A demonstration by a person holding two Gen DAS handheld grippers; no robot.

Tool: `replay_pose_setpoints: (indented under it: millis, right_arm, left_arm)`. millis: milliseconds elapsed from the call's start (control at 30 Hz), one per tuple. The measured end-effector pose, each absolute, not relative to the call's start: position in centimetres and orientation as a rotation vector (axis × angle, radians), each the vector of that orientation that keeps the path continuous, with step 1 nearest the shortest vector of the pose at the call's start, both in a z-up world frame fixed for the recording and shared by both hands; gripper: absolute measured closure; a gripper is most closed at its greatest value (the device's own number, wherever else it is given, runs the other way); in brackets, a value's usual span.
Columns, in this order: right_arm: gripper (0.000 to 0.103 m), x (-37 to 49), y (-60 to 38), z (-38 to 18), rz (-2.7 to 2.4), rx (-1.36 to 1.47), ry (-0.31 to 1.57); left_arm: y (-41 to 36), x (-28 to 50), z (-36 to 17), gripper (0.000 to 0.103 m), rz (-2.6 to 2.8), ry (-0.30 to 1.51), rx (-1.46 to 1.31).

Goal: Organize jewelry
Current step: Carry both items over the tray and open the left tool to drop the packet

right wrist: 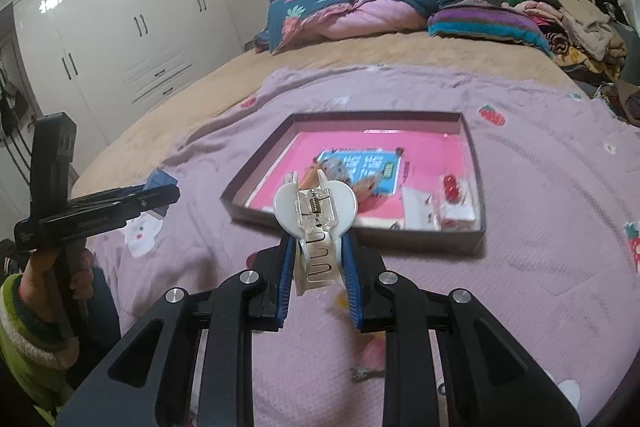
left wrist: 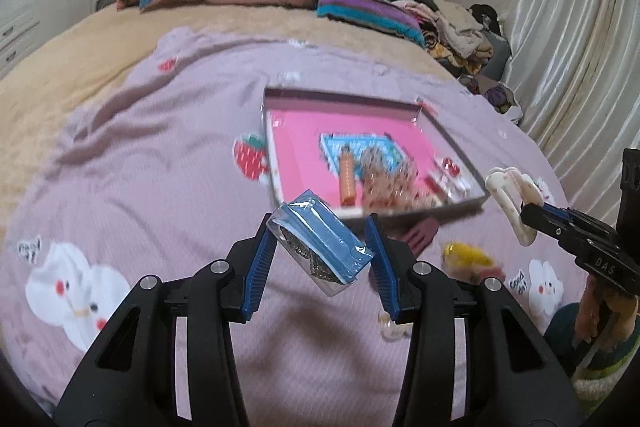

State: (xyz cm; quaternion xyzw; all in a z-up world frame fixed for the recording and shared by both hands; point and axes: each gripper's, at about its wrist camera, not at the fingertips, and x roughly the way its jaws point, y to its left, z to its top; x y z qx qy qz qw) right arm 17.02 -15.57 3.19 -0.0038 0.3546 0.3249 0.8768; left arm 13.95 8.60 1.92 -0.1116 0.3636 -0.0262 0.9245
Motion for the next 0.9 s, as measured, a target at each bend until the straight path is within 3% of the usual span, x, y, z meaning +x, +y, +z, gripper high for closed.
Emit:
replay_pose_setpoints:
  millis: [900]
  right_arm:
    - [0.081,22.3,-17.6,5.3,0.547,0.03,0.674]
  left_arm:
    - [5.6,21.9,3.3,0.066,-0.14,0.724,-0.185]
